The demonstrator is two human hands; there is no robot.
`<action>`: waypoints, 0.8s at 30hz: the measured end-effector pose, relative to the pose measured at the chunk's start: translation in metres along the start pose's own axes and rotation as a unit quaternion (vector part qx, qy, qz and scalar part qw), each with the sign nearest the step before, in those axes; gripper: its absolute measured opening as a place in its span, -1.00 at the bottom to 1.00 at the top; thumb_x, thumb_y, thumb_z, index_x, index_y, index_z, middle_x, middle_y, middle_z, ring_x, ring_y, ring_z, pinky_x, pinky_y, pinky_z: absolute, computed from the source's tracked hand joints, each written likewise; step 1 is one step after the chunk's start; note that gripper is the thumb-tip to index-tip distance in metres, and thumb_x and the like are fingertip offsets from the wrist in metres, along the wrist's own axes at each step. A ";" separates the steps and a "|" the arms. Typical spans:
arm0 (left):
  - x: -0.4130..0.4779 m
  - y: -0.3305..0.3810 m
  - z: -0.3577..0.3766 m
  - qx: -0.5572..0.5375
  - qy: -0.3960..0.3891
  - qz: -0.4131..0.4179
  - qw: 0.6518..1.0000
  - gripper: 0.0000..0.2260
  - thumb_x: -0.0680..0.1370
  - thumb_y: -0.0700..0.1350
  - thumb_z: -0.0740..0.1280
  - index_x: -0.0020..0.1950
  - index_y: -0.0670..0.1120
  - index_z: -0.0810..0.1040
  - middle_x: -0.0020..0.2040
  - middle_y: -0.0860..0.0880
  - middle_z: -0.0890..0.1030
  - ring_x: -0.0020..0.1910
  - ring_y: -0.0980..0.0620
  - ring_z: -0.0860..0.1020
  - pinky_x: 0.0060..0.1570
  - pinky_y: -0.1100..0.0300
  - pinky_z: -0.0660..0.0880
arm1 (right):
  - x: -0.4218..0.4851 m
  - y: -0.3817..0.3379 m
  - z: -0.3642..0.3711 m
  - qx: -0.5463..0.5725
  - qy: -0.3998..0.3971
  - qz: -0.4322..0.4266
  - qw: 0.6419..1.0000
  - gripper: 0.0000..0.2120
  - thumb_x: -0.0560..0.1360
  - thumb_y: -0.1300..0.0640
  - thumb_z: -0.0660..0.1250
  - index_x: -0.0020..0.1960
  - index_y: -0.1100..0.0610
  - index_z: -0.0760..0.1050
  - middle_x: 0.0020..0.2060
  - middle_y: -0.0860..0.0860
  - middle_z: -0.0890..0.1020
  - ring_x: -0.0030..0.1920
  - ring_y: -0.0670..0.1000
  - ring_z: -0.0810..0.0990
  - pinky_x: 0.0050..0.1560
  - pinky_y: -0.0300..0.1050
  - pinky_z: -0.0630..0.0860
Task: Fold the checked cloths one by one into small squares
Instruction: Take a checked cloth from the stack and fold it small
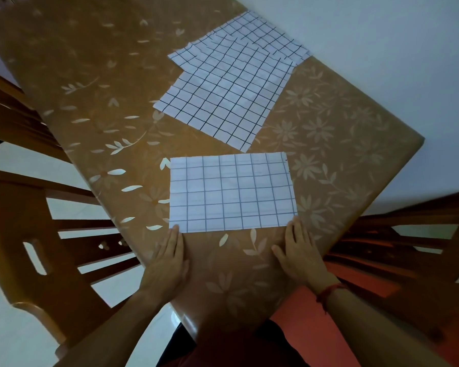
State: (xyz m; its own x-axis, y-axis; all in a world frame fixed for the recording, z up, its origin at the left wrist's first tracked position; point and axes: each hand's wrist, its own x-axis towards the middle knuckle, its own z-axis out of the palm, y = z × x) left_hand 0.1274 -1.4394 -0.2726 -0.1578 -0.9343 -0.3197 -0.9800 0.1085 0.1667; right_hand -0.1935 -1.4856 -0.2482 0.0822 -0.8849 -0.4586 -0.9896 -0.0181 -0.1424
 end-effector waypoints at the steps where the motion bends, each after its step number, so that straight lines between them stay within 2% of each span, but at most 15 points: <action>1: -0.001 0.001 0.000 -0.005 0.001 -0.002 1.000 -0.44 0.54 -0.03 0.03 0.41 -0.38 0.30 0.46 -0.30 0.28 0.44 -0.22 0.30 0.25 -0.21 0.43 | 0.000 0.002 -0.001 0.000 -0.003 0.004 1.000 -0.25 0.59 -0.19 0.01 0.55 0.26 -0.17 0.54 0.20 -0.17 0.54 0.14 -0.14 0.52 0.05 -0.11; 5: -0.001 0.007 -0.002 -0.025 0.012 -0.022 0.999 -0.44 0.53 -0.03 0.05 0.38 -0.39 0.35 0.42 -0.32 0.35 0.38 -0.24 0.37 0.20 -0.22 0.45 | -0.001 0.000 -0.004 -0.004 -0.005 0.007 1.000 -0.25 0.59 -0.19 0.00 0.55 0.28 -0.15 0.54 0.20 -0.15 0.55 0.13 -0.13 0.53 0.05 -0.11; 8: -0.003 0.007 -0.005 -0.036 0.025 -0.019 0.999 -0.44 0.52 -0.02 0.05 0.38 -0.38 0.35 0.41 -0.30 0.37 0.38 -0.22 0.39 0.28 -0.14 0.40 | -0.001 -0.001 -0.007 -0.005 -0.002 0.009 1.000 -0.26 0.59 -0.18 0.00 0.55 0.28 -0.13 0.54 0.20 -0.11 0.55 0.12 -0.12 0.53 0.06 -0.10; 10: -0.004 0.005 -0.007 -0.045 0.034 -0.027 0.998 -0.45 0.52 -0.02 0.05 0.38 -0.36 0.36 0.40 -0.27 0.39 0.37 -0.18 0.40 0.35 -0.02 0.31 | -0.001 -0.002 -0.010 0.005 -0.001 0.014 1.000 -0.27 0.59 -0.18 0.01 0.55 0.28 -0.08 0.54 0.18 -0.07 0.54 0.12 -0.08 0.53 0.06 -0.04; 13: -0.001 0.006 -0.013 -0.076 0.050 -0.044 0.995 -0.46 0.53 0.00 0.04 0.37 -0.30 0.40 0.39 -0.23 0.43 0.34 -0.19 0.43 0.28 -0.06 0.38 | 0.002 -0.001 -0.016 0.031 0.018 0.020 0.999 -0.35 0.59 -0.15 0.04 0.52 0.26 0.10 0.52 0.14 0.10 0.52 0.09 0.07 0.47 0.07 0.14; 15: 0.007 0.010 -0.019 -0.092 0.052 -0.051 0.993 -0.48 0.52 0.02 0.03 0.36 -0.25 0.40 0.38 -0.21 0.43 0.32 -0.20 0.44 0.25 -0.09 0.41 | 0.008 0.002 -0.021 0.035 0.058 0.017 0.998 -0.46 0.57 -0.14 0.05 0.38 0.21 0.31 0.38 0.09 0.33 0.39 0.08 0.30 0.36 0.06 0.31; 17: 0.020 0.016 -0.026 -0.095 0.053 -0.046 0.993 -0.48 0.51 0.04 0.02 0.36 -0.20 0.39 0.41 -0.18 0.39 0.35 -0.18 0.40 0.23 -0.11 0.44 | 0.014 0.004 -0.027 0.043 0.090 0.009 0.995 -0.59 0.53 -0.13 0.04 0.15 0.14 0.43 0.14 0.02 0.46 0.17 0.05 0.46 0.22 0.04 0.40; 19: 0.036 0.027 -0.031 -0.095 0.054 -0.034 0.993 -0.49 0.53 0.07 0.02 0.40 -0.15 0.34 0.45 -0.17 0.34 0.41 -0.15 0.33 0.28 -0.12 0.40 | 0.022 0.005 -0.034 0.066 0.101 0.011 0.993 -0.67 0.54 -0.10 0.08 0.05 0.13 0.44 0.07 0.02 0.48 0.08 0.05 0.48 0.15 0.01 0.43; 22: 0.064 0.050 -0.039 -0.094 0.068 0.008 0.993 -0.48 0.56 0.01 0.19 0.47 -0.18 0.26 0.49 -0.19 0.27 0.47 -0.16 0.25 0.40 -0.01 0.21 | 0.037 0.005 -0.044 0.098 0.116 0.019 0.988 -0.76 0.54 -0.06 0.13 -0.09 0.11 0.37 0.05 0.05 0.48 0.05 0.08 0.48 0.07 0.01 0.45; 24: 0.081 0.068 -0.043 -0.096 0.063 0.027 0.993 -0.43 0.56 -0.03 0.26 0.52 -0.17 0.19 0.53 -0.17 0.19 0.51 -0.14 0.16 0.43 0.04 0.11 | 0.047 0.004 -0.052 0.148 0.108 0.039 0.982 -0.77 0.53 -0.08 0.13 -0.08 0.09 0.36 -0.01 0.02 0.47 0.04 0.07 0.47 0.08 0.04 0.46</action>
State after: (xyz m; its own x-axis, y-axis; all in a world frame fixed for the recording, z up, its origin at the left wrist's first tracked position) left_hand 0.0532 -1.5224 -0.2472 -0.1822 -0.9650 -0.1889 -0.9276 0.1050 0.3585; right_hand -0.1994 -1.5516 -0.2250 -0.0507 -0.9569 -0.2858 -0.9116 0.1613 -0.3780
